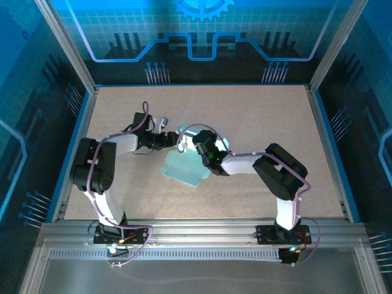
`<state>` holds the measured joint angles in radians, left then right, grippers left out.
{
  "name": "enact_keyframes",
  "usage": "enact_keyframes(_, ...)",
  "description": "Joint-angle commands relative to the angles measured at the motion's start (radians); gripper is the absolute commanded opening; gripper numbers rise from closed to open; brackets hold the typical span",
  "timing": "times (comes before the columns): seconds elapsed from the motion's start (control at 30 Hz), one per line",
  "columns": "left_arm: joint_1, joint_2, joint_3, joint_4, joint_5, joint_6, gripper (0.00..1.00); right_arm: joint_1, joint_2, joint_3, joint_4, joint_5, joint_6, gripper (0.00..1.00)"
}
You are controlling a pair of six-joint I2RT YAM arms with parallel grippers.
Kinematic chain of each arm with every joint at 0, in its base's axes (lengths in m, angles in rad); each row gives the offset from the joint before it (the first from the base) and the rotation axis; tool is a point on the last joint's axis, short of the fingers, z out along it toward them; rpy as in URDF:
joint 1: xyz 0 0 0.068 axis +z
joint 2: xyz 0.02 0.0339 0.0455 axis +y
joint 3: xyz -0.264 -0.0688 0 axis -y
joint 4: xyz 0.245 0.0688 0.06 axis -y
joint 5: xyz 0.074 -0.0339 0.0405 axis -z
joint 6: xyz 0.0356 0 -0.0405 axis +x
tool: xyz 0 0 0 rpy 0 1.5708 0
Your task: Fold the paper box
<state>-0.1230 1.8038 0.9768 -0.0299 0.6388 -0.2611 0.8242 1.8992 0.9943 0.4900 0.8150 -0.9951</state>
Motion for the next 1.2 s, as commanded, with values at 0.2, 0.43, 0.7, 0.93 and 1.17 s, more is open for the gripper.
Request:
enact_keyframes(0.2,-0.006,0.003,0.039,-0.062,-0.031,0.086,0.66,0.036,0.019,-0.038,0.143,0.007,-0.072,0.00)
enact_keyframes(0.43,-0.006,0.007,0.042,-0.053,-0.034,0.086,0.66,0.048,0.038,-0.061,0.221,0.023,-0.117,0.00)
enact_keyframes(0.7,-0.006,-0.010,0.042,-0.028,-0.046,0.090,0.67,0.062,0.072,-0.065,0.318,0.067,-0.176,0.00)
enact_keyframes(0.93,-0.005,-0.021,0.040,0.009,-0.044,0.101,0.67,0.069,0.089,-0.068,0.364,0.073,-0.215,0.00)
enact_keyframes(1.17,-0.012,-0.001,0.036,0.041,-0.064,0.105,0.64,0.072,0.086,-0.063,0.341,0.063,-0.211,0.00)
